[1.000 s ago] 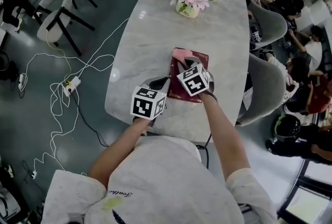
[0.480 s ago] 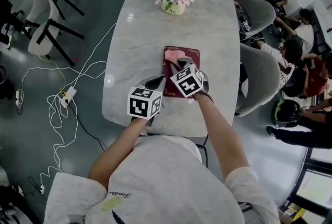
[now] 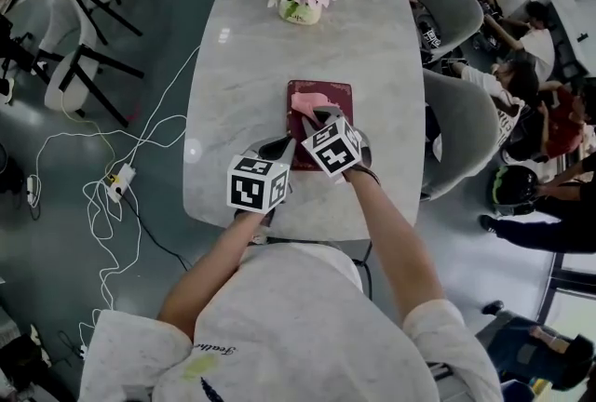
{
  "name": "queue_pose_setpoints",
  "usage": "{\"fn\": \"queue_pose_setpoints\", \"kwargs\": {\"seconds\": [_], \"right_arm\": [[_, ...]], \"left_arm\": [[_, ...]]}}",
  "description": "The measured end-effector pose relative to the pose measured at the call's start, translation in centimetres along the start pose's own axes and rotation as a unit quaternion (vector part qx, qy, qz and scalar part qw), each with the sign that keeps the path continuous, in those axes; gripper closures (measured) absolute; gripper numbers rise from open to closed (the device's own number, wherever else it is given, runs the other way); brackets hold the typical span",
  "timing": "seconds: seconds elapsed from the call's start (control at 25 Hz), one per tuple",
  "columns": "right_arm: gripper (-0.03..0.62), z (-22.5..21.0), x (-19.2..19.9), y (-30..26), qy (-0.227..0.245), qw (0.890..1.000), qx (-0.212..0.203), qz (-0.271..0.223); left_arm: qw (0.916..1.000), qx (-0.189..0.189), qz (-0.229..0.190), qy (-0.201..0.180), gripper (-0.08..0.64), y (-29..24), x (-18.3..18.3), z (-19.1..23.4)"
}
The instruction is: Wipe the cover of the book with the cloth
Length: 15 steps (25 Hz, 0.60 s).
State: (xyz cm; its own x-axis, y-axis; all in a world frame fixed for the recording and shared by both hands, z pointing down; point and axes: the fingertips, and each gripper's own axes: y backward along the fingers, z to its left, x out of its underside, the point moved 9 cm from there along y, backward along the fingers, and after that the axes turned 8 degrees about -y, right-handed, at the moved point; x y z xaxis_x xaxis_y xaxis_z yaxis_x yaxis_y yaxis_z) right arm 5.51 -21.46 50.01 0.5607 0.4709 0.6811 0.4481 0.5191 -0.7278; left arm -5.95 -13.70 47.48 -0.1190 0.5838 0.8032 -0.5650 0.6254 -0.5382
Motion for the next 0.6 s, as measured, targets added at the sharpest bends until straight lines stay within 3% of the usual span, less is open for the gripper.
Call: {"fn": "queue_pose_setpoints", "kwargs": {"seconds": [0.6], "right_arm": [[0.572, 1.6, 1.1, 1.2, -0.014, 1.0, 0.006, 0.003]], "left_arm": [[0.9997, 0.016, 0.004, -0.015, 0.552, 0.7, 0.5, -0.6]]}}
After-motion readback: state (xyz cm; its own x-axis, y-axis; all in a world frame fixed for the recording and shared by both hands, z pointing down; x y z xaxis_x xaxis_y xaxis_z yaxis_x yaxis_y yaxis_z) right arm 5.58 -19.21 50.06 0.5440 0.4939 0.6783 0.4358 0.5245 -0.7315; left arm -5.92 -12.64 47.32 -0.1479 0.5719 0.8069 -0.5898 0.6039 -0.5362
